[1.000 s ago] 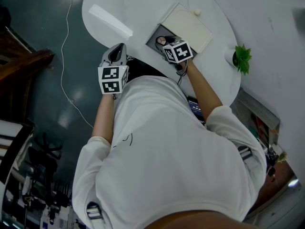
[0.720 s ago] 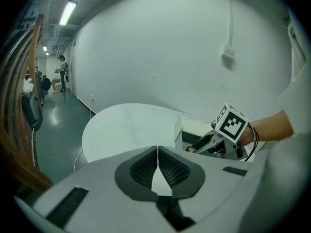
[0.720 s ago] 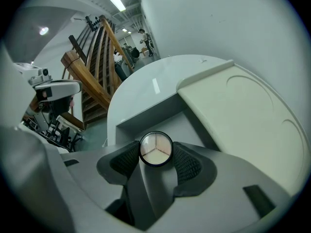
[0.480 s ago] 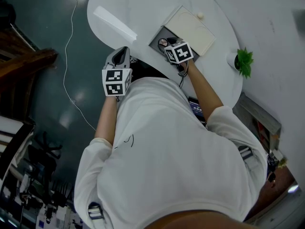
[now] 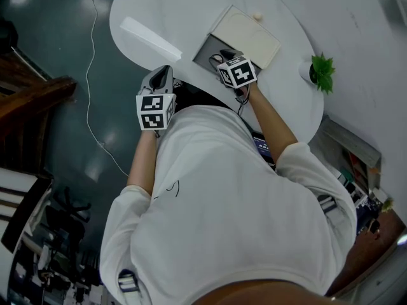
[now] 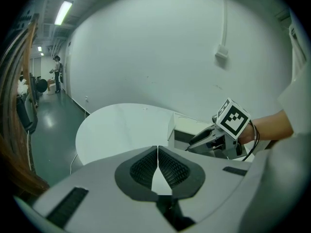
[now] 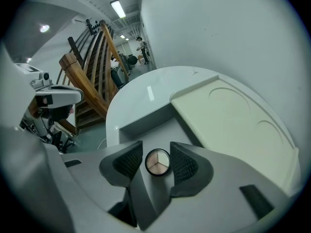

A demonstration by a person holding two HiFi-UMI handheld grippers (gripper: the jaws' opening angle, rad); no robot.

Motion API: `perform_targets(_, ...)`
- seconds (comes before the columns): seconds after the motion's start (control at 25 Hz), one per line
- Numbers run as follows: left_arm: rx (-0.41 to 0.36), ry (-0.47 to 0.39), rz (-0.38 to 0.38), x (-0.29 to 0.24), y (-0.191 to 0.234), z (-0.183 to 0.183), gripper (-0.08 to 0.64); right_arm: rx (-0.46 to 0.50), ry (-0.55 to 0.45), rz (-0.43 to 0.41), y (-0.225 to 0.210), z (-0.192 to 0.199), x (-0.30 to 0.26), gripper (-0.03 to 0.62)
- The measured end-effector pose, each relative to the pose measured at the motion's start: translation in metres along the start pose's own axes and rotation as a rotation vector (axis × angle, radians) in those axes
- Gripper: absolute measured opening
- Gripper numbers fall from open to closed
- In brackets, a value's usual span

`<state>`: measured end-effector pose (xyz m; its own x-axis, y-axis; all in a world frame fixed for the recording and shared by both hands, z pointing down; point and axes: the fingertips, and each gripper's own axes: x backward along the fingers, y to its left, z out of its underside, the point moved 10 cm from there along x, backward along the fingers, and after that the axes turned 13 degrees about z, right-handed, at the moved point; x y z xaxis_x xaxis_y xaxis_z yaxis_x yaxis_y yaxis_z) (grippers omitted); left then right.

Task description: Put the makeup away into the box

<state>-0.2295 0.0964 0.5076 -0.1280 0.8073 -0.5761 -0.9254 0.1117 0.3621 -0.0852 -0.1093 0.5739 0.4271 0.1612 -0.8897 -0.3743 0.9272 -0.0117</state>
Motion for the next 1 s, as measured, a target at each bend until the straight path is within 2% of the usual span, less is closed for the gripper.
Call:
perform_targets(0.12,-0.028,0.008,0.047,-0.009,-0.006,-0.004,0.023,-0.05,-0.041,0.053,-0.009,0.007,0.017,0.072)
perform_targets(0.24,-0.059,0.023,0.095,-0.021,-0.016,-0.008,0.023,-0.104,-0.072,0.097,-0.018,0.02,0.031,0.001)
perform_targets(0.48,-0.107,0.062,0.188,-0.04,-0.035,-0.008,0.023,-0.189,-0.113,0.145,-0.025,0.053,0.058,-0.002)
perform_targets(0.72,-0.143,0.111,0.279,-0.066,-0.053,-0.012,0.023,-0.201,-0.193,0.264,-0.031,0.078,0.089,-0.003)
perform_targets(1.0,-0.239,0.172,0.407,-0.103,-0.085,-0.022,0.023,-0.368,-0.237,0.365,-0.04,0.113,0.12,-0.003)
